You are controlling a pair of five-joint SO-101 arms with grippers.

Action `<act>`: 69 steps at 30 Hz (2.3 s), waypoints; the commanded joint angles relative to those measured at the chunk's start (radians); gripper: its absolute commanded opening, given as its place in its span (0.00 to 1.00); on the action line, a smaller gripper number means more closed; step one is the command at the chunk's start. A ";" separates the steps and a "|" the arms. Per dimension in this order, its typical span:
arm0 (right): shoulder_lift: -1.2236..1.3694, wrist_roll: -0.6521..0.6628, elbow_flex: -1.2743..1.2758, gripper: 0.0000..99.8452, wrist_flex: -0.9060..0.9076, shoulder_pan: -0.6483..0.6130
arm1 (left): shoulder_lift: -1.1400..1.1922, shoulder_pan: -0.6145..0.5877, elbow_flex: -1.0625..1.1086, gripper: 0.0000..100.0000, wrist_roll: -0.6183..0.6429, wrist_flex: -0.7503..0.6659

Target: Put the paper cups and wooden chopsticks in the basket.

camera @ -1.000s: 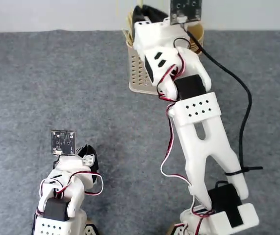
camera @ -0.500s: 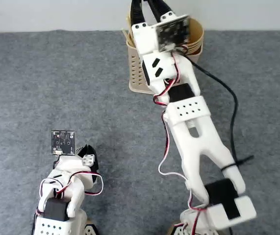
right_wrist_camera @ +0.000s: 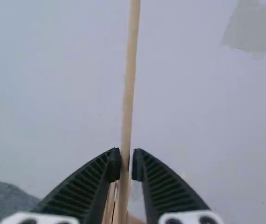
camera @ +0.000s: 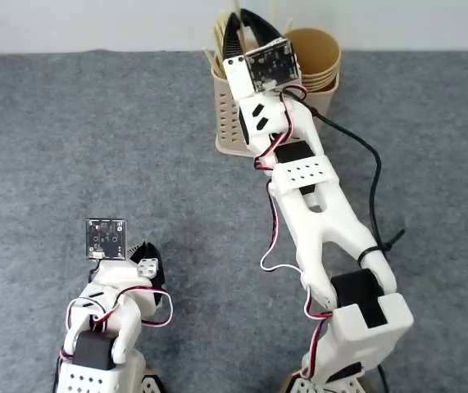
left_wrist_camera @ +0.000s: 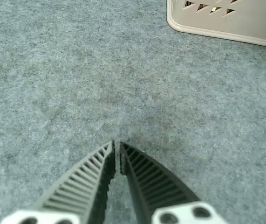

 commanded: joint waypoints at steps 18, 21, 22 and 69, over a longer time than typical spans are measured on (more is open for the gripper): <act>-0.458 -0.275 -0.009 0.01 0.708 0.005 | -0.015 -0.008 -0.010 0.02 -0.011 0.008; -0.524 -0.275 -0.009 0.01 0.849 0.005 | -0.015 -0.008 -0.010 0.02 -0.011 0.008; -0.545 -0.275 -0.009 0.01 0.898 0.005 | -0.015 -0.008 -0.010 0.02 -0.011 0.008; -1.966 -0.278 1.306 0.01 1.469 0.101 | -0.015 -0.008 -0.010 0.02 -0.011 0.003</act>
